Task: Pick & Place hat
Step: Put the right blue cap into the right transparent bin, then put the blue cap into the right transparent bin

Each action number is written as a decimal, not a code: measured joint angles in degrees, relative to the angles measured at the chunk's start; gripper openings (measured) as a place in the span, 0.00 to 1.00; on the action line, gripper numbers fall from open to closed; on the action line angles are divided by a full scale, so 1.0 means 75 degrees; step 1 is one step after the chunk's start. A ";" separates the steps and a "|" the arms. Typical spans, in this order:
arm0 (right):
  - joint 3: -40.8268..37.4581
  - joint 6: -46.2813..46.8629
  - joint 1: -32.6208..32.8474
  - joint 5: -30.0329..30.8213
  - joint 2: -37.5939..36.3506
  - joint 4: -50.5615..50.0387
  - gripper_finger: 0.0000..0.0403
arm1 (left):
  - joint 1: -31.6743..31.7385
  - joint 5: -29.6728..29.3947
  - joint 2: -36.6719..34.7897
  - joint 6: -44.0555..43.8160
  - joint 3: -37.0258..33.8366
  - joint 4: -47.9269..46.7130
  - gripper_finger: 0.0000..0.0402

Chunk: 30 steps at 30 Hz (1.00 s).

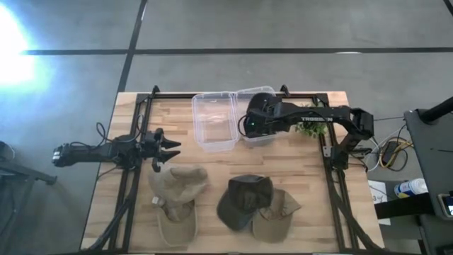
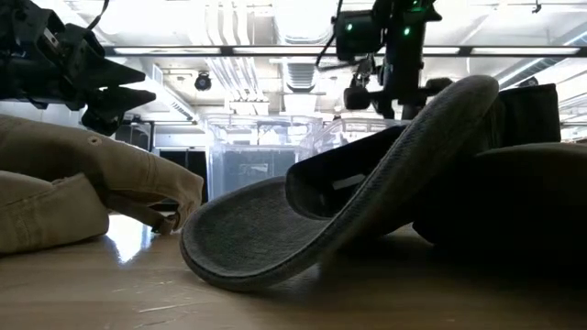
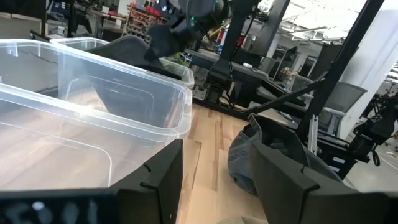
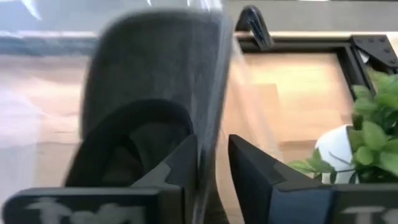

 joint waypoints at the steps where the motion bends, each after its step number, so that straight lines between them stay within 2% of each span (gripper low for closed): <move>1: 0.0024 -0.0093 0.0007 0.0003 -0.0133 0.0019 0.23 | 0.0002 0.0000 0.0000 -0.0002 0.0001 0.0000 0.44; 4: 0.0161 -0.0773 0.0081 0.0090 -0.0534 0.0118 0.26 | 0.0000 0.0000 0.0000 0.0000 0.0002 0.0000 0.44; 8: 0.0279 -0.2646 0.0227 -0.0005 -0.1145 0.0564 0.28 | 0.0000 -0.0006 -0.0002 0.0293 0.0001 0.0006 0.44; 11: 0.0307 -0.3657 0.0435 -0.0578 -0.1609 0.0730 0.28 | 0.0000 -0.0006 0.0000 0.0237 0.0000 0.0008 0.44; 14: 0.0307 -0.4144 0.0779 -0.1778 -0.1999 0.0686 0.29 | 0.0002 -0.0006 0.0000 0.0213 0.0002 0.0009 0.44; 16: 0.0307 -0.4087 0.1101 -0.2720 -0.2215 0.0642 0.31 | 0.0001 -0.0006 -0.0001 0.0213 0.0001 0.0009 0.44; 19: 0.0298 -0.3422 0.1712 -0.3697 -0.2401 0.0680 0.36 | 0.0001 -0.0006 -0.0002 0.0210 0.0000 0.0009 0.44; 27: 0.0213 -0.0763 0.3302 -0.6078 -0.1956 0.0909 0.56 | 0.0000 -0.0006 -0.0003 0.0201 0.0001 0.0013 0.44; 29: 0.0210 -0.0884 0.3729 -0.6248 -0.1683 0.1262 0.59 | 0.0002 -0.0006 -0.0001 0.0200 0.0000 0.0015 0.44; 30: 0.0215 -0.1387 0.3970 -0.6246 -0.1550 0.1505 0.59 | 0.0000 -0.0006 -0.0003 0.0198 0.0001 0.0015 0.44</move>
